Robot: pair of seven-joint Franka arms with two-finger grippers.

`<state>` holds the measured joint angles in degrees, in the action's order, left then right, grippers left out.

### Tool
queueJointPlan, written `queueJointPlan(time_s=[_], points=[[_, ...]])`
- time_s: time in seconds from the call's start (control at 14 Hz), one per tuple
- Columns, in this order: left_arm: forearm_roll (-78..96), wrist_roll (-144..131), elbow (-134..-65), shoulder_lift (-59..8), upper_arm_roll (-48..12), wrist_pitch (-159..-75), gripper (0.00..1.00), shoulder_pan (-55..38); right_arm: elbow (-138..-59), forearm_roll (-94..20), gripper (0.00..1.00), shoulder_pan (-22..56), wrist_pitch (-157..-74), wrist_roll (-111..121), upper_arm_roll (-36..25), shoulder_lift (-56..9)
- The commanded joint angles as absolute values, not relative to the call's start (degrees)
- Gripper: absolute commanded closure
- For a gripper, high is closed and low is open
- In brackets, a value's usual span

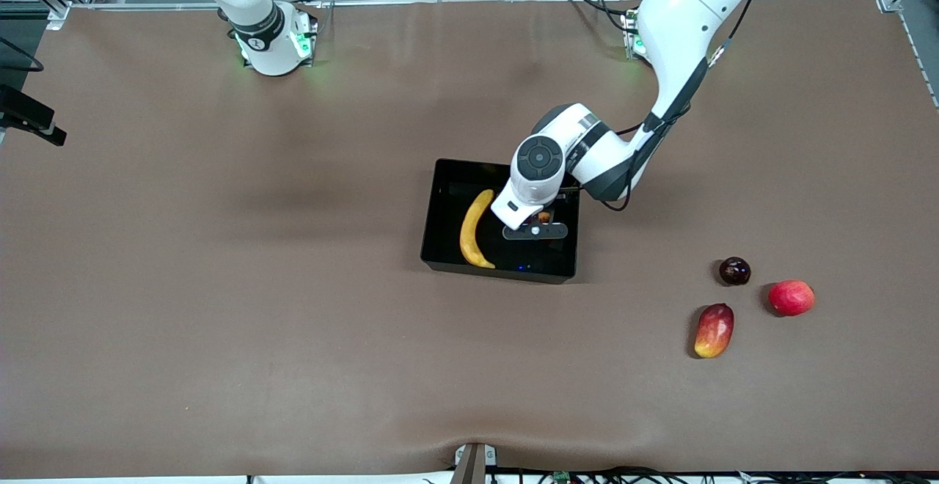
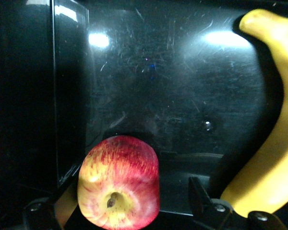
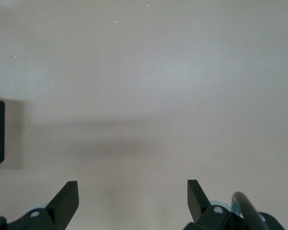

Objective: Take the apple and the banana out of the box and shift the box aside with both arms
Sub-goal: 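Lift the red apple out and carry it beside the mango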

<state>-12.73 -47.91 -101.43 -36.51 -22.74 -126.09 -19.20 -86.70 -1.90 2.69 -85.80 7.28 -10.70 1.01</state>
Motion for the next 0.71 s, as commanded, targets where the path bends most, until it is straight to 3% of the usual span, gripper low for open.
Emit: queueJointPlan(time_s=[0.0, 0.07, 0.14, 0.21, 0.28, 0.36, 0.64], points=[[-14.24, -50.10, -101.78, -36.83, -22.68, -126.30, 0.00, -19.60, -86.13, -1.76, 0.00, 2.55, -85.43, 7.65, -10.63, 0.88], [-14.24, -50.36, -102.13, -36.83, -22.59, -126.30, 0.00, -19.60, -86.22, -1.76, 0.00, 2.46, -85.43, 7.65, -10.63, 0.88], [-14.24, -50.54, -102.13, -37.09, -22.59, -126.30, 0.09, -19.60, -86.22, -1.76, 0.00, 2.46, -85.43, 7.65, -10.63, 0.88], [-14.24, -51.06, -102.04, -37.26, -22.59, -126.30, 0.52, -19.60, -86.22, -1.76, 0.00, 2.37, -85.43, 7.65, -10.63, 0.88], [-14.24, -51.67, -101.95, -37.18, -22.59, -126.21, 0.87, -19.60, -86.22, -1.76, 0.00, 2.46, -85.43, 7.65, -10.63, 0.88], [-14.24, -51.77, -101.69, -36.92, -22.59, -125.78, 1.00, -19.51, -86.13, -1.76, 0.00, 2.37, -85.43, 7.65, -10.63, 0.88], [-14.24, -50.19, -99.86, -32.09, -22.24, -120.34, 1.00, -18.28, -86.22, -1.76, 0.00, 2.37, -85.43, 7.65, -10.63, 0.88]])
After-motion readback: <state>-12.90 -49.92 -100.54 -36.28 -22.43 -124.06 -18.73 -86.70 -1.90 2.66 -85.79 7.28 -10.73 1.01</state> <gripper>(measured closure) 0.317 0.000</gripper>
